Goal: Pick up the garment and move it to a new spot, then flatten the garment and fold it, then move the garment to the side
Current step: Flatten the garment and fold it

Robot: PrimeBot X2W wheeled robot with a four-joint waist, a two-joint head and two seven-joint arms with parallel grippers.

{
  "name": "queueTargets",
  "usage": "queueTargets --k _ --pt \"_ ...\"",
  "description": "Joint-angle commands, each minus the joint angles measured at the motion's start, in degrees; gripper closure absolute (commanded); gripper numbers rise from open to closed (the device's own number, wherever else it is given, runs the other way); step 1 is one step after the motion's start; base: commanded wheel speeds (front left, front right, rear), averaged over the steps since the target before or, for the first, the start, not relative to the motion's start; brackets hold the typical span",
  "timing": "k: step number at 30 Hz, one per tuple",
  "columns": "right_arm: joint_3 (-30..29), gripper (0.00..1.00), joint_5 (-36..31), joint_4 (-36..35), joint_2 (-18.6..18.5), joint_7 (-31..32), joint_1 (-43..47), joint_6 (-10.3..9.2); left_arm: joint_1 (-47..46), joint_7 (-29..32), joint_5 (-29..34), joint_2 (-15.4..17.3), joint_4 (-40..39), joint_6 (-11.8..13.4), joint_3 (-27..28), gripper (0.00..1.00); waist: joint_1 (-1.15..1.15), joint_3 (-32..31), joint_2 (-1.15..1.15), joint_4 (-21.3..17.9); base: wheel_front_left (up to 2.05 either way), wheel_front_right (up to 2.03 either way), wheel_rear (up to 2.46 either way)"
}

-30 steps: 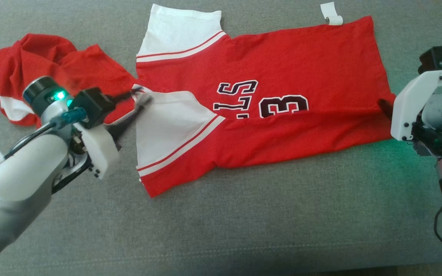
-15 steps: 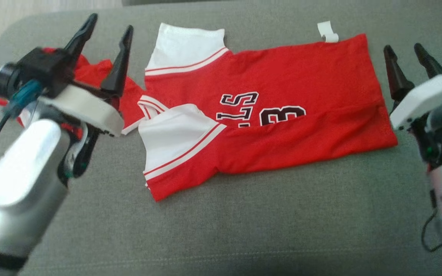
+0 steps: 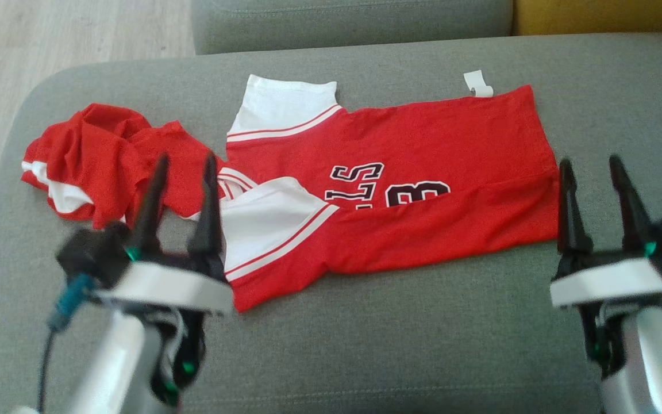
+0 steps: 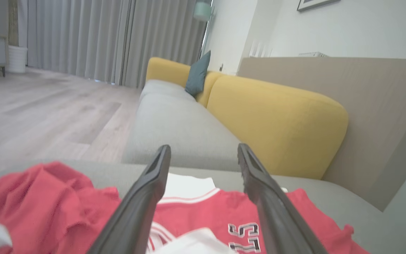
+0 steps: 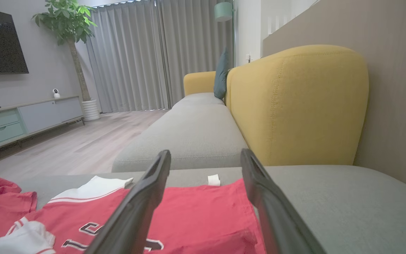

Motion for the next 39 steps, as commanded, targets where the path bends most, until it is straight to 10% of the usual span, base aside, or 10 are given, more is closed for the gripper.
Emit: queueTargets --k 1,13,23,35,37,39 --pt "0.6 0.0 -1.3 -4.0 0.7 -0.6 1.1 0.39 0.3 -0.3 1.0 -0.9 -1.1 -1.0 2.9 0.0 0.0 -0.3 0.0 0.2 0.0 0.0 0.0" --pt "-1.2 0.0 -3.4 -12.2 3.0 1.1 7.8 0.39 6.4 -0.3 6.3 -7.1 8.9 -6.3 3.1 0.0 0.0 0.3 0.0 -0.2 0.0 0.0 0.0" --pt "-2.5 0.0 -4.1 -14.3 3.3 3.2 7.4 0.39 1.3 4.5 7.8 -7.2 27.2 -1.9 3.4 0.0 0.0 2.5 0.0 -1.8 0.0 0.0 0.0" --pt "-3.3 0.0 -3.8 -14.7 3.4 4.3 6.0 0.39 -1.8 9.5 7.1 -6.4 34.3 -3.8 1.8 0.0 0.0 3.8 0.0 -4.1 0.0 0.0 0.0" --pt "-3.5 0.0 -3.5 -14.0 3.4 5.5 5.6 0.39 -2.3 9.9 6.9 -6.3 34.8 -4.3 1.5 1.0 0.0 3.9 0.0 -4.1 0.0 0.0 0.0" --pt "-3.9 0.0 -2.2 -12.5 3.4 7.7 5.2 0.39 -2.8 9.5 7.0 -6.2 34.9 -4.6 1.3 1.0 0.0 4.0 0.0 -4.0 0.0 0.0 0.0"
